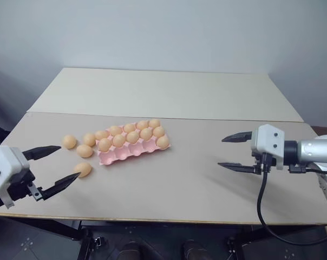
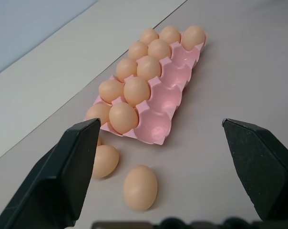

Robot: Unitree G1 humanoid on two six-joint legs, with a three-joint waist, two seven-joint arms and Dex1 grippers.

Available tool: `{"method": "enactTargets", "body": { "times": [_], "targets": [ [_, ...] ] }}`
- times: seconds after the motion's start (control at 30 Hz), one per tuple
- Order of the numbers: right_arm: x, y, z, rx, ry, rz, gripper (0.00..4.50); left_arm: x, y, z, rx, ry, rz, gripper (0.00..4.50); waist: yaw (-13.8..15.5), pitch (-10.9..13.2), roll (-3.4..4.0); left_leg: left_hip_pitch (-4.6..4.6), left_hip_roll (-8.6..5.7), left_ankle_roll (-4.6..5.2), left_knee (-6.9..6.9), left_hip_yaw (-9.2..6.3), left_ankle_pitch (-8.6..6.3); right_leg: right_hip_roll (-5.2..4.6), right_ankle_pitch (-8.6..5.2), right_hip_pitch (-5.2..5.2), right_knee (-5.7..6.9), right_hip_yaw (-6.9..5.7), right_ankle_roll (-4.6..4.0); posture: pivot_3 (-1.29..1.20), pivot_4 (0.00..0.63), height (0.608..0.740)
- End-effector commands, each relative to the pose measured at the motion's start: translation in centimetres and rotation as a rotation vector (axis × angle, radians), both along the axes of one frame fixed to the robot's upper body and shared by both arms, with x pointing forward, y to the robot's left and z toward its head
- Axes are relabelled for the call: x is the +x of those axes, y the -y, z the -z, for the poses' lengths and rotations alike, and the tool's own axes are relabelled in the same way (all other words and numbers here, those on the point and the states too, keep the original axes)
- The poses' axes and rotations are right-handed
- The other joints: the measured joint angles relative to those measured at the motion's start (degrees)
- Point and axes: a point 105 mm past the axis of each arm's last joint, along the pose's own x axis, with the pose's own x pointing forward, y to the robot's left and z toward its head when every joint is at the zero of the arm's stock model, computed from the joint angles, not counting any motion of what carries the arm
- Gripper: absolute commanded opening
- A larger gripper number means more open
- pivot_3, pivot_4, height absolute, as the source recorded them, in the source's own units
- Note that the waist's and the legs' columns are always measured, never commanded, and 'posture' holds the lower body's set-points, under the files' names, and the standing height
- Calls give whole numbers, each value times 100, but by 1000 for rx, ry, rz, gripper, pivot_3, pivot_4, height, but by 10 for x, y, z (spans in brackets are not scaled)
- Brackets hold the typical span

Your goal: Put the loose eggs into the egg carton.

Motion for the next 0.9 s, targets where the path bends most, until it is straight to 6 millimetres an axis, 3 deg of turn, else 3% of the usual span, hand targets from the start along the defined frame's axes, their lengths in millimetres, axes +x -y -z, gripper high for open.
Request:
{"method": "enactTargets", "body": {
  "times": [0.03,0.23,0.4,0.5,0.67,0.9],
  "targets": [
    [-3,0,-12,-3,62,-5,3818,1,1,-11,-11,23,4,4436,0,0,0,0,0,0,0,0,0,0,0,0,0,0,0,0,150,740],
    [-3,1,-12,-6,64,0,3818,2,4,-18,-42,64,4,4436,-1,0,0,-1,0,0,-1,0,0,0,0,0,-2,0,0,0,150,740],
    [-4,-1,-9,-4,56,3,3818,1,0,-4,-25,31,-14,4436,-20,0,0,0,0,0,-3,1,0,0,0,-1,-3,1,0,0,150,740],
    [-2,-8,-8,20,62,10,3818,5,-13,6,-43,33,-83,4436,-8,0,0,1,0,0,-3,1,0,-1,0,0,-2,1,0,0,150,740],
    [4,-29,-10,79,71,7,3818,18,-44,17,-78,16,-244,4436,-22,0,0,4,0,0,-3,-1,0,1,1,0,0,1,-1,0,150,740],
    [4,-68,1,144,54,-28,3818,30,-50,42,-113,-32,-277,4436,-1,0,0,-2,-1,0,-10,-2,0,0,1,-4,-5,-1,-1,0,150,740]
  ]
}}
